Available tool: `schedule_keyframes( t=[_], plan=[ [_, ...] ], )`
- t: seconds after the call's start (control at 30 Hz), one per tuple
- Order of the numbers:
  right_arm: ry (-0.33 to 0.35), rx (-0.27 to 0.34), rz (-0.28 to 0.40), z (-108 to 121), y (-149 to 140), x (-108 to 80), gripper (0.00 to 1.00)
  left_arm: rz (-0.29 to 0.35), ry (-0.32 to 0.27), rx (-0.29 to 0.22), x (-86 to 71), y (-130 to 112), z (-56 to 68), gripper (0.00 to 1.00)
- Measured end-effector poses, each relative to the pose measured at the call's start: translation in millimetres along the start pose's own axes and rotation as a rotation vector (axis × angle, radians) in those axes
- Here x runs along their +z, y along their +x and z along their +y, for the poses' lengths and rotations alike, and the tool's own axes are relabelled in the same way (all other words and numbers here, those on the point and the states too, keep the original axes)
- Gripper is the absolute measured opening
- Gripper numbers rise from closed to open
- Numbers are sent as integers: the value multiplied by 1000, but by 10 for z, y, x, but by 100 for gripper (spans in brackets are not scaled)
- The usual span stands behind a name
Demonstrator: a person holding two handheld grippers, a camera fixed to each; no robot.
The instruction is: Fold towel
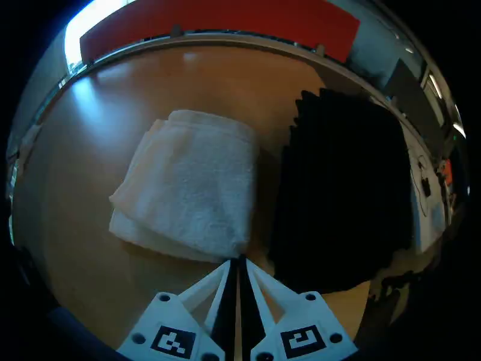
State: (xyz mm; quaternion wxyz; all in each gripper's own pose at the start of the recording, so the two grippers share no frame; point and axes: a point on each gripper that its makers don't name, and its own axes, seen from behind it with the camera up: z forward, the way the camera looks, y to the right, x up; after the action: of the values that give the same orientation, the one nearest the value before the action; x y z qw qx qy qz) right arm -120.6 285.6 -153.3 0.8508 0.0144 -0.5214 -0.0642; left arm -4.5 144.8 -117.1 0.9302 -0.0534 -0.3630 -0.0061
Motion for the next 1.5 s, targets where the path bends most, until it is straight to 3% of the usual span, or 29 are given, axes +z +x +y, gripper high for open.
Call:
schedule_keyframes(
  t=[0.23, 0.5, 0.7, 0.93, 1.07, 1.4, 1.5],
  plan=[
    [1, 2, -4, -8, -6, -12, 5, -1, 0, 2, 1, -6, -2, 97],
    [-13, 14, 3, 50, -10, -56, 24, 3, -3, 2, -1, 11, 3, 97],
    [-29, 10, 20, 95, 15, -113, 42, 6, -8, 8, 1, 20, 21, 97],
    [-30, 0, 41, 65, 57, -187, 79, 10, -14, 5, 1, 38, 34, 97],
    [-32, -5, 45, 54, 63, -216, 85, 13, -16, 9, -1, 49, 35, 97],
    [-25, 0, 72, -43, 110, -323, 86, 19, -20, 4, -28, 39, -3, 97],
    [-27, 3, 96, -84, 175, -383, 92, 24, -21, 6, -37, 53, -20, 97]
  ],
)
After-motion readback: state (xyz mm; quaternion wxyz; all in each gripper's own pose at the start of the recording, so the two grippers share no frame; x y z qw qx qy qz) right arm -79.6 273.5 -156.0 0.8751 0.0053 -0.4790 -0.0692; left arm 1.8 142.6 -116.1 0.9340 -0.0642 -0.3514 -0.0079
